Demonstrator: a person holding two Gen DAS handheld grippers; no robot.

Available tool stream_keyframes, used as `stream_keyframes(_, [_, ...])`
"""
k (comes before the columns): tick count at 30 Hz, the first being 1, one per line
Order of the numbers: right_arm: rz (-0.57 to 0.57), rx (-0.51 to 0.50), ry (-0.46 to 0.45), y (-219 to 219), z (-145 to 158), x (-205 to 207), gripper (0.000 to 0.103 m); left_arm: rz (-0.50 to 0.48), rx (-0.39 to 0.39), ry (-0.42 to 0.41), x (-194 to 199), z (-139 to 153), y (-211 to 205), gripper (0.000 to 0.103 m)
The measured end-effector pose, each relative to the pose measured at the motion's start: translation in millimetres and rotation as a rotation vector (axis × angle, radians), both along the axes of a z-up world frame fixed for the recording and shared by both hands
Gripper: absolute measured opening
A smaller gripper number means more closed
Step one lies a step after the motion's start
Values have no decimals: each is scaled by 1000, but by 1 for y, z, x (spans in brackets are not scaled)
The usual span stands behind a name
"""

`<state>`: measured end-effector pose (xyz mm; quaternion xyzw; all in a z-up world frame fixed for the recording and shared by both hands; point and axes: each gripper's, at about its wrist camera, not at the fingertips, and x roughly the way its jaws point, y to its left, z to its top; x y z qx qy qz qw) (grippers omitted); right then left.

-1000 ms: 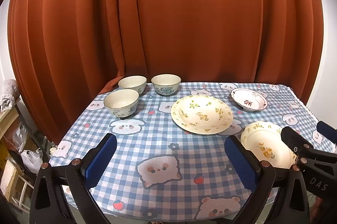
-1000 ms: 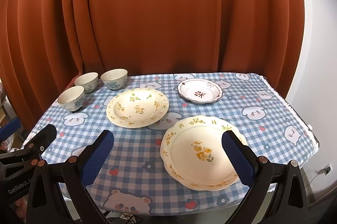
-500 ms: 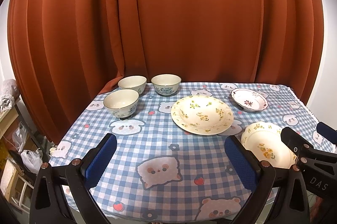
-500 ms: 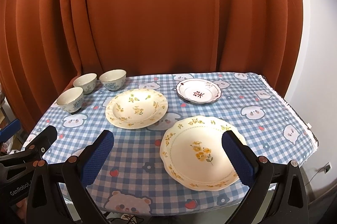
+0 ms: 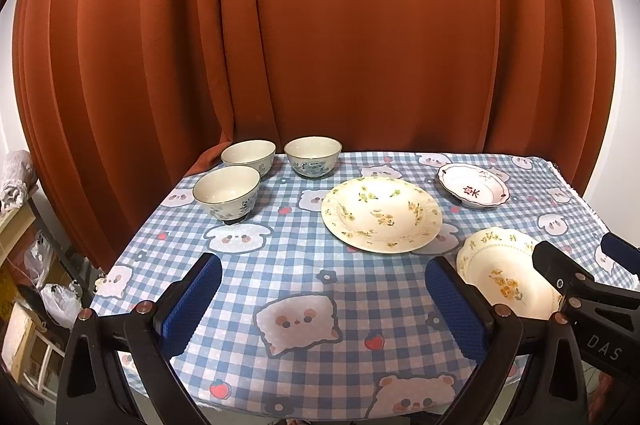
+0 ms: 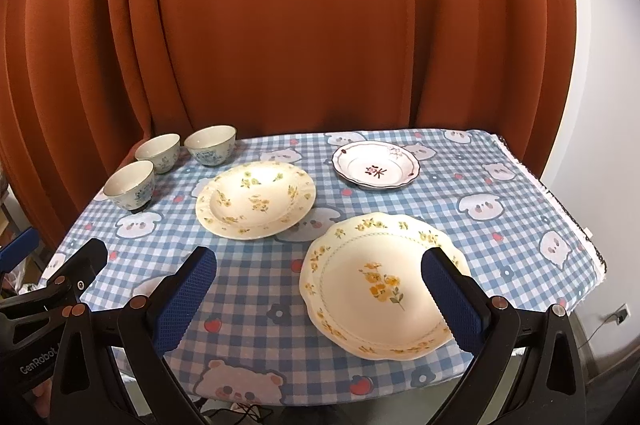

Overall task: Organize plates and bowls
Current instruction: 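Move both tools toward the rim of the yellow-flowered plate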

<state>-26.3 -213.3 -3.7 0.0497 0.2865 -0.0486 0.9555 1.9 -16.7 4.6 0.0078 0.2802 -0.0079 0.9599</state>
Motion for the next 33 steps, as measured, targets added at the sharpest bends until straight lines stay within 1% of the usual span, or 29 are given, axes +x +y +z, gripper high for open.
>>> stream_keyframes(16, [-8,6,17,-11,-1,-1,103,-3,-1,13,0,0,-7,102])
stream_keyframes(22, [-23,5,23,-9,2,2,103,-27,2,12,5,3,-3,102])
stream_keyframes(27, [-31,9,35,-9,4,5,103,-48,-7,27,17,5,7,102])
stream_keyframes(33, [-73,19,69,5,8,23,103,-92,0,42,36,7,19,102])
